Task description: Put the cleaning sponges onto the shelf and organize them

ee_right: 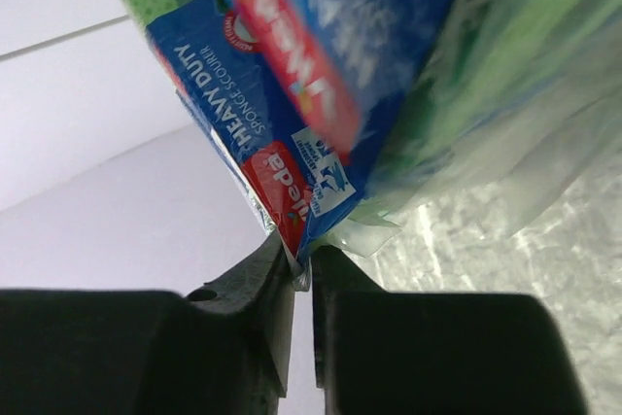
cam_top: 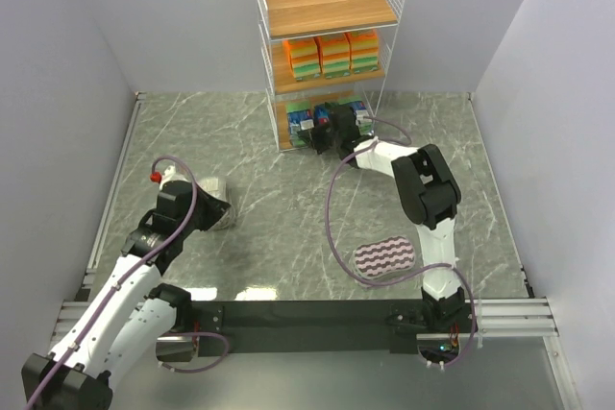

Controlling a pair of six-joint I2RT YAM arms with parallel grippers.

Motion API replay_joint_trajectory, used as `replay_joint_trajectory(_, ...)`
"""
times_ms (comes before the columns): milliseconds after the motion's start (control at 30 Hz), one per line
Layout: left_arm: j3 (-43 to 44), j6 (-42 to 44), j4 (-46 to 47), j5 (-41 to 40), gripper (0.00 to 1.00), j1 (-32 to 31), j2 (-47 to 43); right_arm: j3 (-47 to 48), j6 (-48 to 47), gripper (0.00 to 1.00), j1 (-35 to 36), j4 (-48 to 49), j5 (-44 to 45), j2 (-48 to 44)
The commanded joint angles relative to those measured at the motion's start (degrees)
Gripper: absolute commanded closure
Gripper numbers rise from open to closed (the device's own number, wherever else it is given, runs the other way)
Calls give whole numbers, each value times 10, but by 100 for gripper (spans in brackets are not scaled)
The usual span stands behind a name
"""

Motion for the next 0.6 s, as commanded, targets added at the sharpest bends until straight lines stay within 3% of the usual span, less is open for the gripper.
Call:
replay_joint_trajectory(0,6,8,-1,-8,99,-1,-7,39,-11,81,5,-13,16,0)
replay_joint_trajectory(300,5,7,-4,-9,99,-1,-11,30,-25,62,10,-14,31,-17)
replay_joint_trajectory(567,5,5,-8,-9,99,-1,-18,-19,-43,59,13,-4,57,-75)
